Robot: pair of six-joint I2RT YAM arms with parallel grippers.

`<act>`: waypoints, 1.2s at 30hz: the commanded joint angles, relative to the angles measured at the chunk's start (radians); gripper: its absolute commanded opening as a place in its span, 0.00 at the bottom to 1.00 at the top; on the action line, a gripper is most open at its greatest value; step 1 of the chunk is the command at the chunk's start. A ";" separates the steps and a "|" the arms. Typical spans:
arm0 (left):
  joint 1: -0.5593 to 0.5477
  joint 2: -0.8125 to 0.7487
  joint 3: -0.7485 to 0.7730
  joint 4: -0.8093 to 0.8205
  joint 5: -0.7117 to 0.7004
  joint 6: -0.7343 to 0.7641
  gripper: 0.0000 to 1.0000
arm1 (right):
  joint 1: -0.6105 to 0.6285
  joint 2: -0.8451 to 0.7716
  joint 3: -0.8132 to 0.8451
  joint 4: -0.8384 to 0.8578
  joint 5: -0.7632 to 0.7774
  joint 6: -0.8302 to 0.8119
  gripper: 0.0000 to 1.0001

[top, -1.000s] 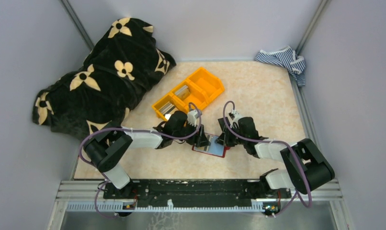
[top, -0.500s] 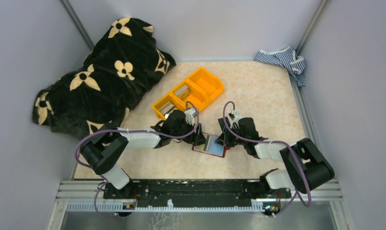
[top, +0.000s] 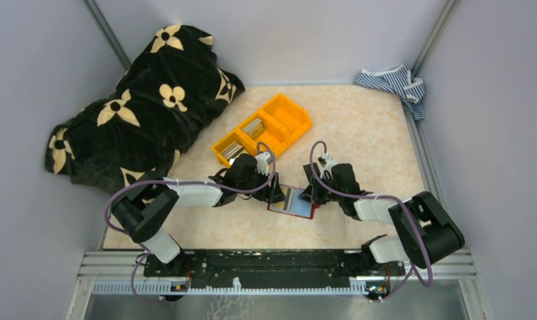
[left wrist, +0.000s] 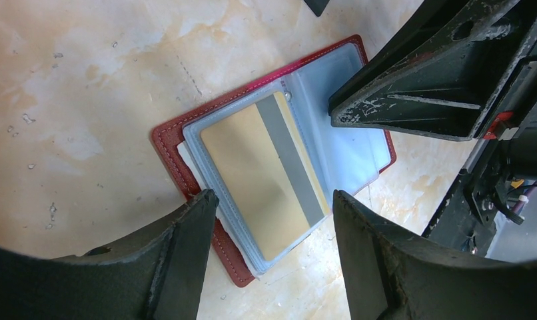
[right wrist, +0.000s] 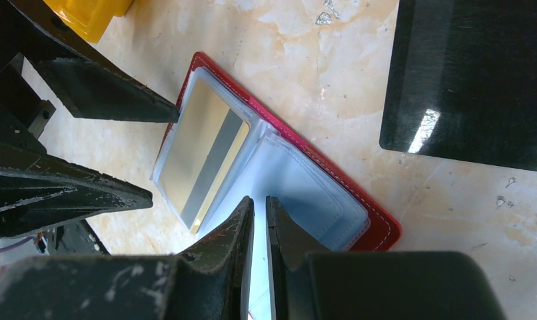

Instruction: Take the credit cards out of the card holder

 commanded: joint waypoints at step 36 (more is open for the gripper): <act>0.005 0.081 -0.032 0.304 0.227 -0.178 0.71 | -0.004 0.023 -0.012 0.048 -0.020 0.003 0.13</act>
